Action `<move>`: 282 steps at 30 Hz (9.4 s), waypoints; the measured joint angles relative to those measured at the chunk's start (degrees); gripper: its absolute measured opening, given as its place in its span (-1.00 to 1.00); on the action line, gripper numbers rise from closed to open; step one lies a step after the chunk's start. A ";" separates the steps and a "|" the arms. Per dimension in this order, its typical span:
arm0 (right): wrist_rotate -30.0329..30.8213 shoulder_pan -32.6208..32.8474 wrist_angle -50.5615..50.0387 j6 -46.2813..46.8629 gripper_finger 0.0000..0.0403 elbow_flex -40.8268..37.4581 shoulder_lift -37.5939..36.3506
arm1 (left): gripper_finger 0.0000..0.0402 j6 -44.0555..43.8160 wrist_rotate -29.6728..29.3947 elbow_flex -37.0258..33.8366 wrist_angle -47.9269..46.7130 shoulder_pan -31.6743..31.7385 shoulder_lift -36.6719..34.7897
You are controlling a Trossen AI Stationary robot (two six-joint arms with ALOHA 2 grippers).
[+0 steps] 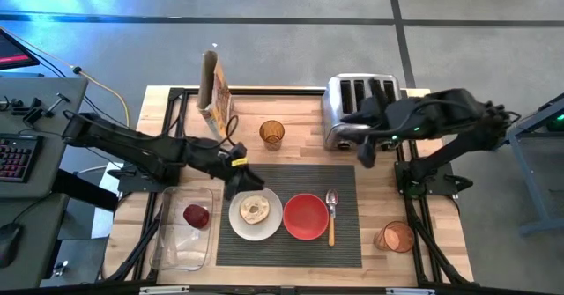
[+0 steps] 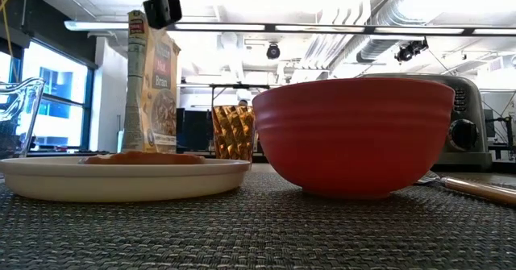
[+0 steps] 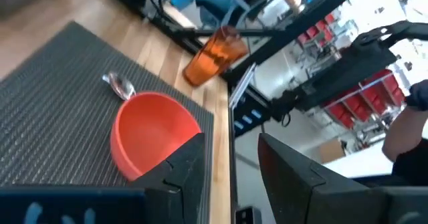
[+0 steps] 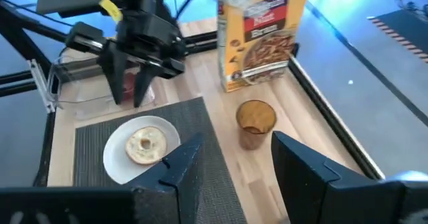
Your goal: Arrange a breakfast setting
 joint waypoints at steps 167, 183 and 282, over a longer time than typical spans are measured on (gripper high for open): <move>-3.14 -1.17 40.55 -5.50 -0.24 -55.49 -32.62 | 0.64 -43.65 -79.00 -8.41 -42.51 11.06 18.82; -3.14 -1.17 40.55 -5.49 -0.24 -55.49 -32.62 | -0.32 -45.37 -78.40 -8.41 -42.33 11.52 19.73; -3.14 -1.17 40.55 -5.49 -0.24 -55.47 -32.65 | -1.00 50.65 -36.92 36.09 -56.60 -1.29 -0.29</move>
